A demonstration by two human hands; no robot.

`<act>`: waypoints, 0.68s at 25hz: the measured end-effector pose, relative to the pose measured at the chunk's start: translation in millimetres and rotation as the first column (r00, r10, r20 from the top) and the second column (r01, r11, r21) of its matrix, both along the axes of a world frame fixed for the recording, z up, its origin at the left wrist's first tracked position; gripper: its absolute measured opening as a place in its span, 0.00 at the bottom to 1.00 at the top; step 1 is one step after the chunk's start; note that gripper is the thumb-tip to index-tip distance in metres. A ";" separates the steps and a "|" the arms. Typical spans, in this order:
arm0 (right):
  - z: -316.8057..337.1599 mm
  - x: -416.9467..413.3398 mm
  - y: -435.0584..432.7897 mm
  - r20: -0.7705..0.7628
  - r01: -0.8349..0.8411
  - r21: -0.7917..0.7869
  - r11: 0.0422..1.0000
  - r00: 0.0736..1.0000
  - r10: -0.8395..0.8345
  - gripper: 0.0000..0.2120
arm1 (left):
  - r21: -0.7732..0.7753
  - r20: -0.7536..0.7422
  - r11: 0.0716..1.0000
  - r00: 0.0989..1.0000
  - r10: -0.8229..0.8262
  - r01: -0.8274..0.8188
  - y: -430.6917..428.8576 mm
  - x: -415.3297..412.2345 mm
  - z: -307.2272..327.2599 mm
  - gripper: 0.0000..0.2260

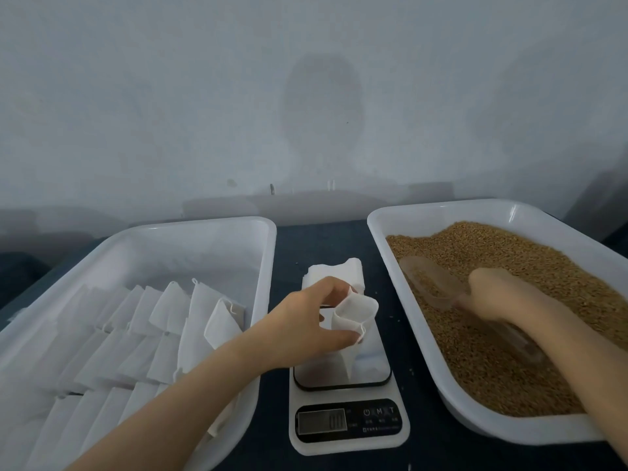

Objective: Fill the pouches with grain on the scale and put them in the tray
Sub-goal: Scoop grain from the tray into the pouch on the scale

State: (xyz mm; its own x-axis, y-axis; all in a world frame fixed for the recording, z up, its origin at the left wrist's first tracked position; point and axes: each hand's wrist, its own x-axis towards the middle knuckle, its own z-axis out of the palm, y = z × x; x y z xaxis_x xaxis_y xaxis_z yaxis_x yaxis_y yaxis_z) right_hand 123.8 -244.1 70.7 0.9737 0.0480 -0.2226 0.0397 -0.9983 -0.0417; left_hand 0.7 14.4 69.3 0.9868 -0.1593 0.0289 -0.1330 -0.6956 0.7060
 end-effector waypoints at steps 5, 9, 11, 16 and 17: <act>1.0 -4.2 1.5 0.092 0.019 -0.007 1.000 0.996 -0.018 0.12 | -0.014 0.018 0.999 0.999 0.036 -0.035 1.2 -0.7 0.9 0.22; 6.8 -7.9 -1.2 0.169 0.055 -0.005 0.998 0.984 -0.053 0.12 | -0.002 0.004 1.000 1.000 0.020 -0.020 0.9 0.2 0.3 0.21; 6.9 -9.6 4.3 0.154 0.037 -0.034 0.999 0.988 -0.031 0.12 | 0.003 -0.001 1.000 1.000 0.016 -0.016 1.4 0.8 -0.6 0.22; 2.8 -13.2 28.6 0.058 -0.043 -0.008 0.999 0.997 0.043 0.12 | 0.004 -0.017 1.000 1.000 0.014 -0.014 0.7 1.6 -0.5 0.23; 1.9 -14.0 30.0 0.070 -0.058 0.004 0.998 0.996 0.058 0.11 | 0.009 -0.018 1.000 1.000 0.015 -0.015 0.9 1.6 -0.7 0.23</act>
